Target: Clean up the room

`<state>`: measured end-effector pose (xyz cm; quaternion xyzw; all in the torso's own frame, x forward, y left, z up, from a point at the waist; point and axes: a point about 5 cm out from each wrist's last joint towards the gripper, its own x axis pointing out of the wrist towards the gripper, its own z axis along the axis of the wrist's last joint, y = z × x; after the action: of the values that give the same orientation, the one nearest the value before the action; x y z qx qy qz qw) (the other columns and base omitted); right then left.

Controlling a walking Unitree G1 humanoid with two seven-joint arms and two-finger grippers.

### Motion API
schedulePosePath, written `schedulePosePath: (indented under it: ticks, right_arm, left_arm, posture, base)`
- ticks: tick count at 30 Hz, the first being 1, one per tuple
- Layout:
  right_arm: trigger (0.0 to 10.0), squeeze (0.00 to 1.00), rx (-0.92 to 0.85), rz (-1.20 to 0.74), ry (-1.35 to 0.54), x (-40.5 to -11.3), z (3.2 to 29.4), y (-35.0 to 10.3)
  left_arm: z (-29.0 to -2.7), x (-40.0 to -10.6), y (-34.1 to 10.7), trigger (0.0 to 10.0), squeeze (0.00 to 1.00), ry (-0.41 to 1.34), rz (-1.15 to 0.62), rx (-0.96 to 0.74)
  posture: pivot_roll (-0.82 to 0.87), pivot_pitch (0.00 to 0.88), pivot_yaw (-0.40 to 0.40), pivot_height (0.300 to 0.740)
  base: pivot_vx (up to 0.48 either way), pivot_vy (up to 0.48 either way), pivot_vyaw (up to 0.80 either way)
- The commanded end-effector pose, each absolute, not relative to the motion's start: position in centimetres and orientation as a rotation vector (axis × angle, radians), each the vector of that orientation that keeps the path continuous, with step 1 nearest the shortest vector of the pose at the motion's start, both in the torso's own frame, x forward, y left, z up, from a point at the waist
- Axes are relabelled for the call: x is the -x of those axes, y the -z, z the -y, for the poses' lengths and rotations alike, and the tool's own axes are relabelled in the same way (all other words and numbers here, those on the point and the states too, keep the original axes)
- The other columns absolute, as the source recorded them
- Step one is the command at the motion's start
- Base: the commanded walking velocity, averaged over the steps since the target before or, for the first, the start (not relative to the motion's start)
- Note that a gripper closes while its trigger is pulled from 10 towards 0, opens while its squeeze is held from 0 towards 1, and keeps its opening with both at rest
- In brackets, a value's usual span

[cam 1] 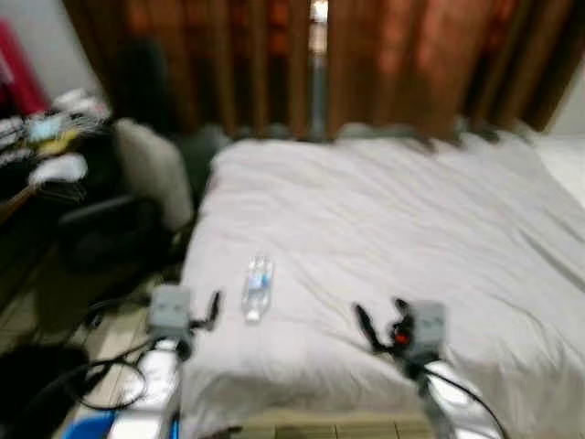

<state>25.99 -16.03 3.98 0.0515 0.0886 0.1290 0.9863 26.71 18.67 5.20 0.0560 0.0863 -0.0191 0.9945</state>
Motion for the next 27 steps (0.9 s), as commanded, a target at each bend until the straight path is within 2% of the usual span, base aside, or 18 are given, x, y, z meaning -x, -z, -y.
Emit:
schedulePosePath:
  ticks: [1,7,9,11,15,16,17,18,19,21,23,25,27]
  right_arm:
    - [10.0,0.00,-0.084,-0.170,-0.229,-26.1,17.1,-4.3]
    - [10.0,0.00,-0.080,-0.167,-0.237,-25.8,17.0,-4.3]
    - [10.0,0.00,-0.080,-0.168,-0.242,-25.4,16.9,-4.4]
    - [10.0,0.00,-0.084,-0.178,-0.246,-24.5,16.8,-4.5]
    - [10.0,0.00,-0.076,-0.228,-0.312,-19.6,16.3,-6.0]
    - [10.0,0.00,-0.069,-0.253,-0.356,-17.1,15.8,-6.9]
    - [10.0,0.00,-0.067,-0.257,-0.363,-16.6,15.8,-7.1]
    - [10.0,0.00,-0.069,-0.296,-0.363,-14.8,15.8,-7.3]
    - [10.0,0.00,-0.069,-0.336,-0.349,-13.1,16.2,-7.8]
    - [10.0,0.00,-0.066,-0.397,-0.307,-10.7,16.9,-8.6]
    - [10.0,0.00,-0.068,-0.429,-0.303,-10.0,16.9,-8.7]
    - [10.0,0.00,-0.068,-0.457,-0.312,-9.1,16.6,-9.1]
    - [10.0,0.00,-0.068,-0.463,-0.313,-9.0,16.7,-9.1]
  left_arm:
    - [-17.6,-27.3,-5.6,10.0,0.00,0.067,-0.157,-0.092]
    - [-16.8,-27.9,-5.7,10.0,0.00,0.098,-0.166,-0.088]
    - [-16.5,-28.8,-5.2,10.0,0.00,0.120,-0.204,-0.118]
    - [-16.0,-30.6,-4.7,10.0,0.00,0.133,-0.279,-0.139]
    - [-16.4,-34.1,-5.6,10.0,0.00,0.075,-0.324,-0.159]
    - [-16.4,-34.7,-6.0,10.0,0.00,0.053,-0.333,-0.193]
    - [-16.4,-34.7,-6.0,10.0,0.00,0.049,-0.333,-0.200]
    - [-16.5,-35.1,-6.3,10.0,0.00,0.025,-0.331,-0.231]
    - [-16.7,-35.4,-6.6,10.0,0.00,-0.001,-0.323,-0.235]
    - [-17.1,-35.6,-6.9,10.0,0.00,-0.029,-0.309,-0.245]
    - [-17.5,-35.6,-6.8,10.0,0.00,-0.052,-0.316,-0.270]
    - [-18.6,-35.6,-7.0,10.0,0.00,-0.100,-0.307,-0.367]
    - [-18.8,-35.5,-7.0,10.0,0.00,-0.112,-0.316,-0.346]
  posture:
    - [-0.02,0.000,0.019,0.740]
    - [-0.02,0.017,0.015,0.740]
    - [-0.03,0.044,0.012,0.740]
    - [-0.06,0.111,0.008,0.740]
    - [-0.21,0.369,-0.012,0.740]
    - [-0.26,0.436,-0.029,0.740]
    - [-0.26,0.436,-0.029,0.740]
    - [-0.32,0.509,-0.045,0.740]
    - [-0.34,0.544,-0.048,0.740]
    - [-0.37,0.570,-0.055,0.740]
    - [-0.37,0.577,-0.060,0.740]
    - [-0.38,0.592,-0.068,0.740]
    - [-0.37,0.592,-0.068,0.740]
  base:
    - [0.469,0.000,-0.80]
    - [0.475,0.000,0.00]
    - [0.480,0.000,0.00]
    - [0.000,0.000,0.00]
    - [0.000,0.000,0.00]
    - [0.000,0.000,0.00]
    - [0.000,0.000,0.00]
    - [0.000,0.000,0.00]
    - [0.000,0.000,0.00]
    - [0.000,0.000,0.00]
    - [0.000,0.000,0.00]
    - [0.000,0.000,0.00]
    - [0.000,0.000,0.00]
